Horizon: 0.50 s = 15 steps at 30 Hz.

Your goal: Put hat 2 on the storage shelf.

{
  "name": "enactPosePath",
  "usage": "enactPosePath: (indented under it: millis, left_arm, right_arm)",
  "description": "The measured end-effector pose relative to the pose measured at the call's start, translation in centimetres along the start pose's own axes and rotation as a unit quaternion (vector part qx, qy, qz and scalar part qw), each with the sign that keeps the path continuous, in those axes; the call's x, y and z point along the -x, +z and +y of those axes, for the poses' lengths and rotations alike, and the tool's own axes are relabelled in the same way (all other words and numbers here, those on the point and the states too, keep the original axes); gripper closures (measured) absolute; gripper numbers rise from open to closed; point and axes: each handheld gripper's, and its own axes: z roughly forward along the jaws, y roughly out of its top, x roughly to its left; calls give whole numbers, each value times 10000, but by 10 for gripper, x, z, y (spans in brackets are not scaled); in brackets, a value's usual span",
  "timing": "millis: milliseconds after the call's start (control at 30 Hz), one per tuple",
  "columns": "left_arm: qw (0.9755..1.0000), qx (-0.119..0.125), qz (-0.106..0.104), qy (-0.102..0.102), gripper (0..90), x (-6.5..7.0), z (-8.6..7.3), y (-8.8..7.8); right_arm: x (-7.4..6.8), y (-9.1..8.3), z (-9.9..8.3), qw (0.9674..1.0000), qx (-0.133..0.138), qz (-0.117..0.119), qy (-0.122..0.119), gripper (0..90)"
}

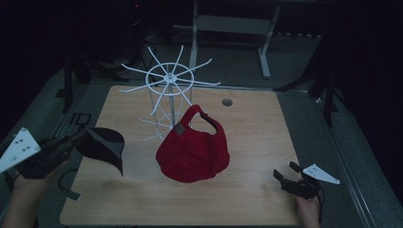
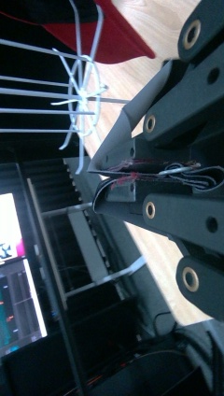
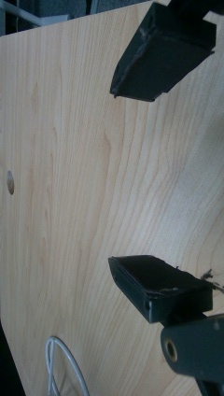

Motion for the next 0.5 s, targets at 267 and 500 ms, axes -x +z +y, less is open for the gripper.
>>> enactPosePath:
  millis: [267,500]
  left_arm:
    - [9989,234,-263,302,860,2,39,7]
    - [9954,318,-756,501,859,2,63,8]
  right_arm:
    - [0,0,0,10000,-5,24,12,146]
    - [1,0,0,10000,-5,46,12,146]
